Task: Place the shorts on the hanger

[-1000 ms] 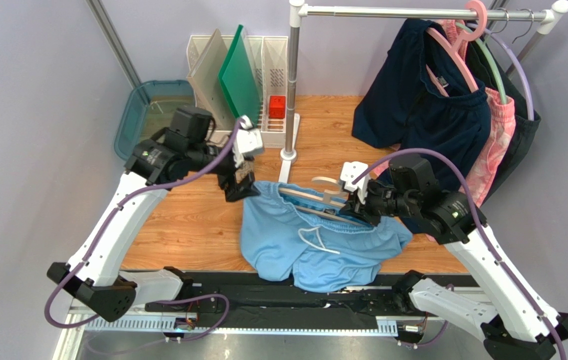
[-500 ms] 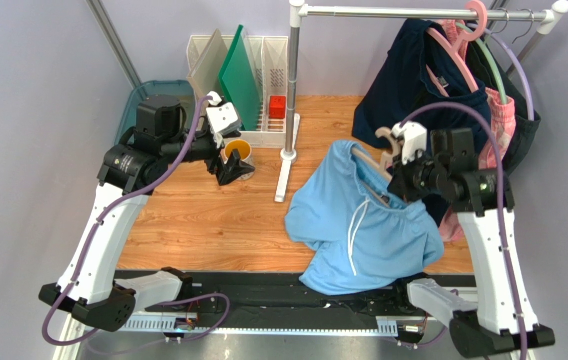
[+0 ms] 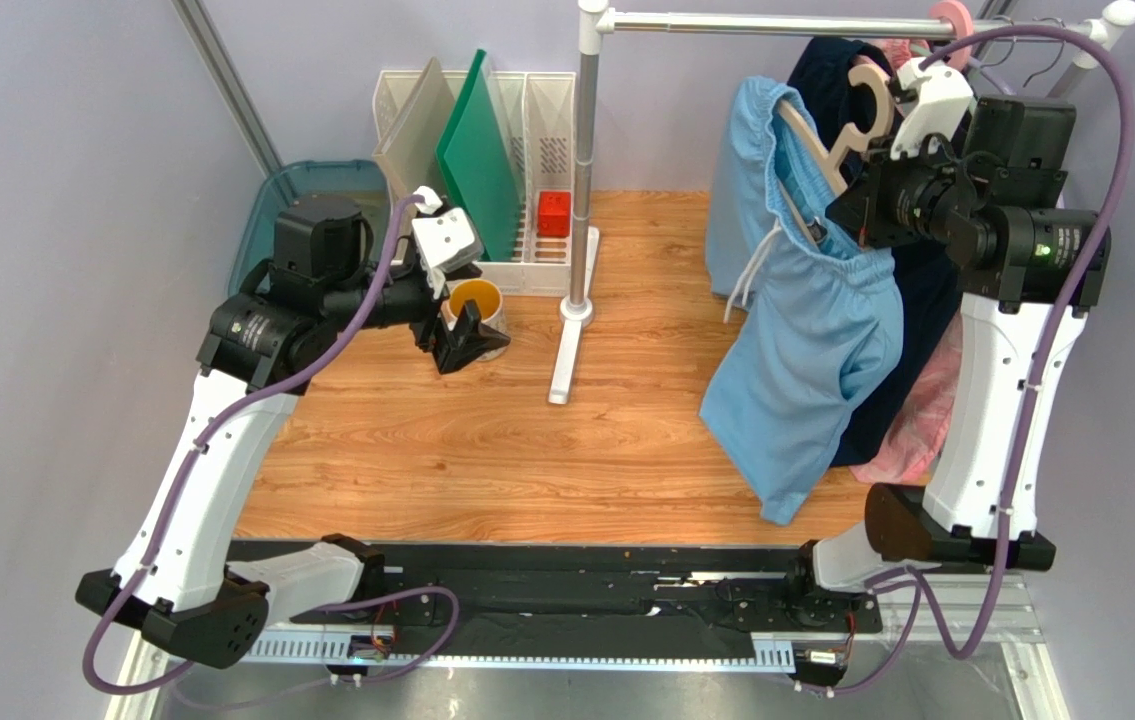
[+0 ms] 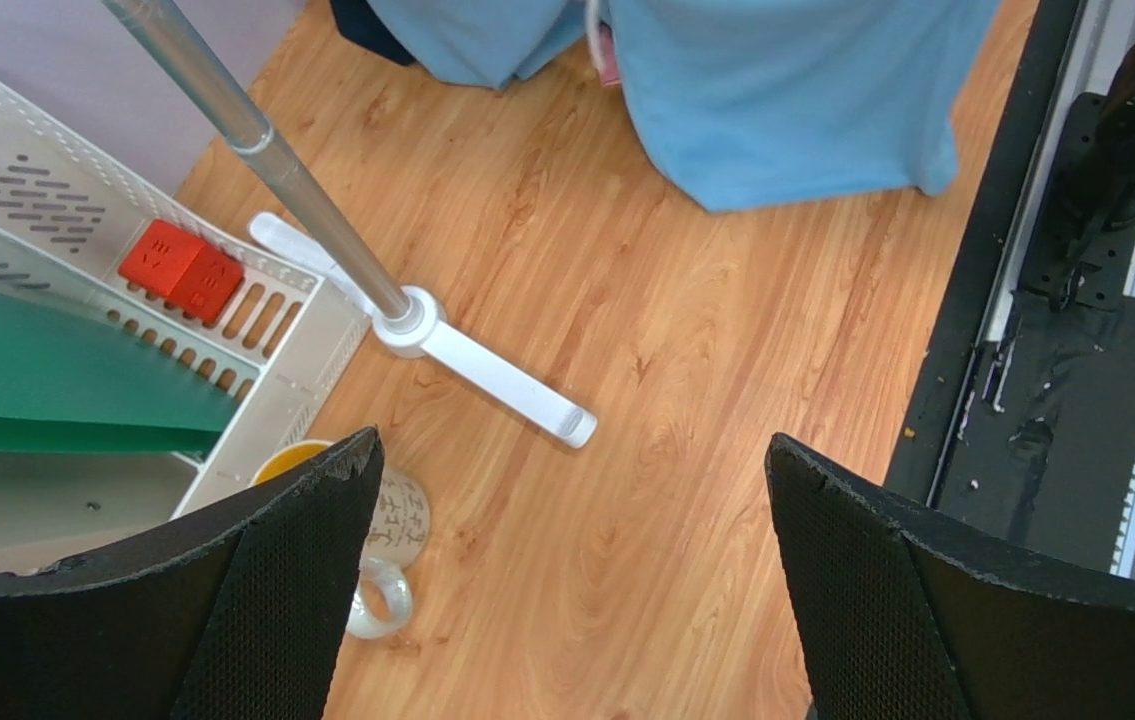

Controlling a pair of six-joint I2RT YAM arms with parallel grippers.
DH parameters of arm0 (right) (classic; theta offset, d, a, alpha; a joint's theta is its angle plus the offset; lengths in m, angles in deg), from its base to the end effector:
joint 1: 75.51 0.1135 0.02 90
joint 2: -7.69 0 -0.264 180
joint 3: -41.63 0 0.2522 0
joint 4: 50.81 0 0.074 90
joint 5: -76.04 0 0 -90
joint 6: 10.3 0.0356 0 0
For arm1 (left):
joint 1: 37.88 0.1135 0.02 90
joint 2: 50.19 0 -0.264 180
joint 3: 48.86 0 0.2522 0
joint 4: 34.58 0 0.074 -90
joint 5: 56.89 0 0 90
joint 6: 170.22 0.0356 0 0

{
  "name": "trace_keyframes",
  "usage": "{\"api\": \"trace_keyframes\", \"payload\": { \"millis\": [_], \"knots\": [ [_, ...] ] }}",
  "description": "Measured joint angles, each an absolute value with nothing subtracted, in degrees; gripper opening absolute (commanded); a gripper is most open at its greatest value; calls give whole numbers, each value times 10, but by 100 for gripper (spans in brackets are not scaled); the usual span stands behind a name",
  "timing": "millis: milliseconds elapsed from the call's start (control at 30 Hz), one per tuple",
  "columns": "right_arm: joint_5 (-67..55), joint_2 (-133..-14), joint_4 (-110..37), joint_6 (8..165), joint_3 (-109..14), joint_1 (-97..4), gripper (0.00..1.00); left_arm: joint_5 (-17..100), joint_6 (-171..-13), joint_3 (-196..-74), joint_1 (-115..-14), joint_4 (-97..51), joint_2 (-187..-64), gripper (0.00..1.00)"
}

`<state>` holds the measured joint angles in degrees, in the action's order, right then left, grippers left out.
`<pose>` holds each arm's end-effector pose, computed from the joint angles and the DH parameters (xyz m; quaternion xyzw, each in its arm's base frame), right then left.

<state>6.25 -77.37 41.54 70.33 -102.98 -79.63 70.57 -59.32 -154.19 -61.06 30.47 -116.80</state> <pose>0.2157 -0.0032 0.5357 -0.1235 0.8596 0.0976 0.4861 0.1787 -0.1001 0.4682 0.4589 0.6822 -0.2827 0.4940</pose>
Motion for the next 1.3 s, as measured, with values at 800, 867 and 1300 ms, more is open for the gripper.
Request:
{"api": "trace_keyframes", "payload": {
  "millis": [800, 867, 1300],
  "knots": [
    [86, -916, 220, 809, -1114, -843, 0, 686, -594, -1481, -611, 303, -1135, 100],
    [86, -925, 219, 813, -1114, -843, 0, 685, -594, -1475, -611, 303, -1133, 99],
    [85, -951, 224, 816, -1101, -843, 23, 672, -597, -1465, -611, 303, -1132, 99]
  ]
}}
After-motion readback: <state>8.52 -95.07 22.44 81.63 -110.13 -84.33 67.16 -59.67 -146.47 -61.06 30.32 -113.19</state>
